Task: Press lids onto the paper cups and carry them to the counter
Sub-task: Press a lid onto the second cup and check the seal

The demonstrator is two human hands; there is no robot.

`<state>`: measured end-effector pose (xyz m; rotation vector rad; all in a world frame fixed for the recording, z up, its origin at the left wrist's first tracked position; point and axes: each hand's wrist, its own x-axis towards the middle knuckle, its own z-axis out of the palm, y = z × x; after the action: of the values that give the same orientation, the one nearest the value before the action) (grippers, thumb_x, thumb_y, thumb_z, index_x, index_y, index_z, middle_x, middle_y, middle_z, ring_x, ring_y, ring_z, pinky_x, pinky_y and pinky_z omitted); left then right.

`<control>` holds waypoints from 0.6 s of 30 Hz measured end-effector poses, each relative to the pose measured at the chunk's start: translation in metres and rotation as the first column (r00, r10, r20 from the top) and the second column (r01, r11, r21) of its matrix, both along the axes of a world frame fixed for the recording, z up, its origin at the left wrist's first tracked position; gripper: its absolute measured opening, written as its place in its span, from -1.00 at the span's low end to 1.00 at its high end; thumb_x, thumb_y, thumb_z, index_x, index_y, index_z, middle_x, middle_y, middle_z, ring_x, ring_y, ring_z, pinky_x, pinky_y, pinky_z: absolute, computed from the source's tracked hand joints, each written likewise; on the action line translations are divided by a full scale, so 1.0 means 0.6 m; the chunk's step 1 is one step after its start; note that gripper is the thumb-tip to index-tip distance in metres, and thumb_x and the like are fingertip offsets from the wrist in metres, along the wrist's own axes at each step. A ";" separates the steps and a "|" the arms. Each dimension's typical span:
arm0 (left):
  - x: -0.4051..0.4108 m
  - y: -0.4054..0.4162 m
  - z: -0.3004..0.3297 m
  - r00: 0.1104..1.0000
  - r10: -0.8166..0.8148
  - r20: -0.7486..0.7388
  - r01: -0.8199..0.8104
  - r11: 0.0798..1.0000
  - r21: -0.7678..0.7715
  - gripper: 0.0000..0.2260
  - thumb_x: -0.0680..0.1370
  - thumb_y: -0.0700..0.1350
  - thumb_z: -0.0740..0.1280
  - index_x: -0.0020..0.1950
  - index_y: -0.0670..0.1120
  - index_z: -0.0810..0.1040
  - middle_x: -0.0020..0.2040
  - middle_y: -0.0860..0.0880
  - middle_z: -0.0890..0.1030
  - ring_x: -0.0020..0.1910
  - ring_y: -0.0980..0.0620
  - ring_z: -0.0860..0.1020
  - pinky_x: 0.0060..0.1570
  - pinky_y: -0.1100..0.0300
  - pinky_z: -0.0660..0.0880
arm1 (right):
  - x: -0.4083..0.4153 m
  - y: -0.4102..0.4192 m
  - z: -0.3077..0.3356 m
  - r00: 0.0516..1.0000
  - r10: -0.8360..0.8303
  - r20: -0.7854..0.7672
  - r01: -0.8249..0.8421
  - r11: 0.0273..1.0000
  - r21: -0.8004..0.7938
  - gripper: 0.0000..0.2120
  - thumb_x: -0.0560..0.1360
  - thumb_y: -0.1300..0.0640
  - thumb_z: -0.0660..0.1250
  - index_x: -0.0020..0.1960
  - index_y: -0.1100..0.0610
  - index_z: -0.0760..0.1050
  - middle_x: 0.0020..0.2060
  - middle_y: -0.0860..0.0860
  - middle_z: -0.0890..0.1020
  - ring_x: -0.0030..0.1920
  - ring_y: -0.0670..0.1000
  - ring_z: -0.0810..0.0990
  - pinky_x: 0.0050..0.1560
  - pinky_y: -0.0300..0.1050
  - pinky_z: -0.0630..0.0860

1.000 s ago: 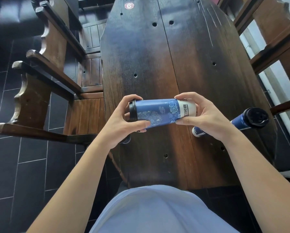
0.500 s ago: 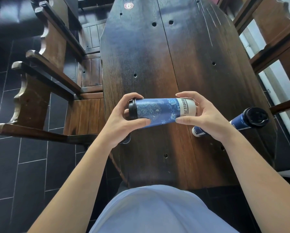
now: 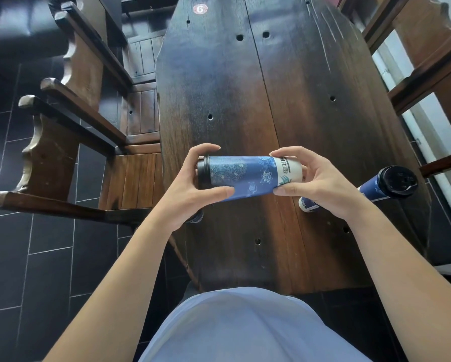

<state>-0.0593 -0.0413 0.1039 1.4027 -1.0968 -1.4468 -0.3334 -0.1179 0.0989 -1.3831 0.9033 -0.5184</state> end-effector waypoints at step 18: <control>-0.003 0.002 0.005 0.999 0.030 -0.025 -0.027 0.994 0.107 -0.53 0.43 -0.06 0.52 0.26 0.09 0.43 0.13 0.00 0.52 0.04 -0.05 0.64 -0.19 -0.05 0.67 | 0.009 0.007 0.011 1.000 0.023 0.008 -0.023 1.000 -0.012 -0.35 0.40 0.38 0.53 0.37 -0.04 0.42 0.19 -0.16 0.55 0.31 -0.09 0.53 0.01 -0.21 0.63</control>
<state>-0.0611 -0.0400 0.1072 1.4636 -0.9918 -1.5188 -0.3281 -0.1140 0.1056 -1.4002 0.8780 -0.5121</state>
